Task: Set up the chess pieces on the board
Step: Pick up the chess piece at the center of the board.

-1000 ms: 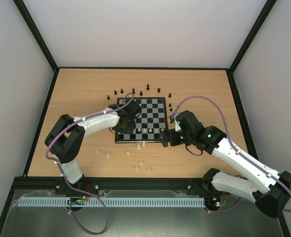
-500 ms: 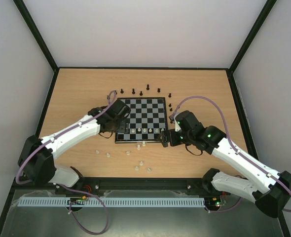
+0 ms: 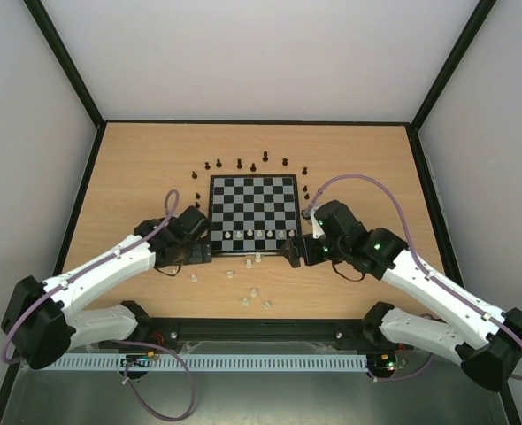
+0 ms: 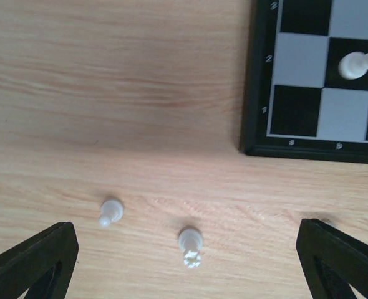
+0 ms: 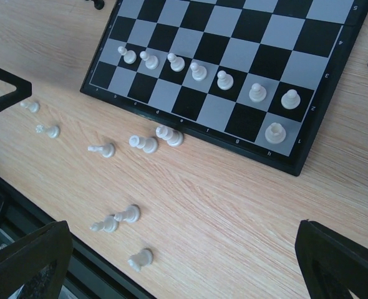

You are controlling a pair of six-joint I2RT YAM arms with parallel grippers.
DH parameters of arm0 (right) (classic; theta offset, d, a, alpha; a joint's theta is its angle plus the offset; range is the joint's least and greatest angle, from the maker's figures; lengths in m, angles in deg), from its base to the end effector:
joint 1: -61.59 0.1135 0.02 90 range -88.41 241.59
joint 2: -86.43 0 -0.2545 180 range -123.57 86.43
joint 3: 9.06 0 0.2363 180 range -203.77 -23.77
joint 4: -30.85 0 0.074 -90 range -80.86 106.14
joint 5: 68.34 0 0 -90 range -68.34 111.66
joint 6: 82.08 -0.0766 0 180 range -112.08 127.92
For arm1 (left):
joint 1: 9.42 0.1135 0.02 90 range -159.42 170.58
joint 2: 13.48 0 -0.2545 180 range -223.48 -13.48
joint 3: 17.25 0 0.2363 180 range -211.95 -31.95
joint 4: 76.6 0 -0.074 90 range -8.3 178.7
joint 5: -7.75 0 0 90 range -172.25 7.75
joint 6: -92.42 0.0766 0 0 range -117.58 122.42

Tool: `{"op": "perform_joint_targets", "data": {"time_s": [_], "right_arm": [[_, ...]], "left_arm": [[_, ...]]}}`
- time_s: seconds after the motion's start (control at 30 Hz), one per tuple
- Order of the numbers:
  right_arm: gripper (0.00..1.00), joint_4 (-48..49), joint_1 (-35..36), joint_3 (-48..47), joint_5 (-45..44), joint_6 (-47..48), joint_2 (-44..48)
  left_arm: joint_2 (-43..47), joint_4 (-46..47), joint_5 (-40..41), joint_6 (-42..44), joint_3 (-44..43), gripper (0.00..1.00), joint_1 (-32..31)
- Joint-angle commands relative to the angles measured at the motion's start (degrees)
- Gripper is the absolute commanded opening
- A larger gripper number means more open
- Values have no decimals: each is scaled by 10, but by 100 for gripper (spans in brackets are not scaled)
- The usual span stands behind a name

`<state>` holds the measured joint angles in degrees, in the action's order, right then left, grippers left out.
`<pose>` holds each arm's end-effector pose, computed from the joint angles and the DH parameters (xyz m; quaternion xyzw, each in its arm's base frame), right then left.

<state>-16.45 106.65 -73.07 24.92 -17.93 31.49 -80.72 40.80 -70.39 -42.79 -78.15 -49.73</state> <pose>0.1561 0.1626 0.2660 -0.1623 0.8846 0.2740 0.3406 0.1703 -0.1238 0.1831 -0.0607 0.9762 -0.0488 0.2024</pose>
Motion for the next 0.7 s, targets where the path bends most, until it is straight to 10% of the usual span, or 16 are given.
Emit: {"op": "perform_joint_targets", "data": {"time_s": [0.0,0.67], "right_arm": [[99,0,11,6,12,10,14],[99,4,30,8,23,10,25]], "left_arm": [[34,-41,0,-42,32,99,3],[66,4,-65,-82,133,97,36]]}}
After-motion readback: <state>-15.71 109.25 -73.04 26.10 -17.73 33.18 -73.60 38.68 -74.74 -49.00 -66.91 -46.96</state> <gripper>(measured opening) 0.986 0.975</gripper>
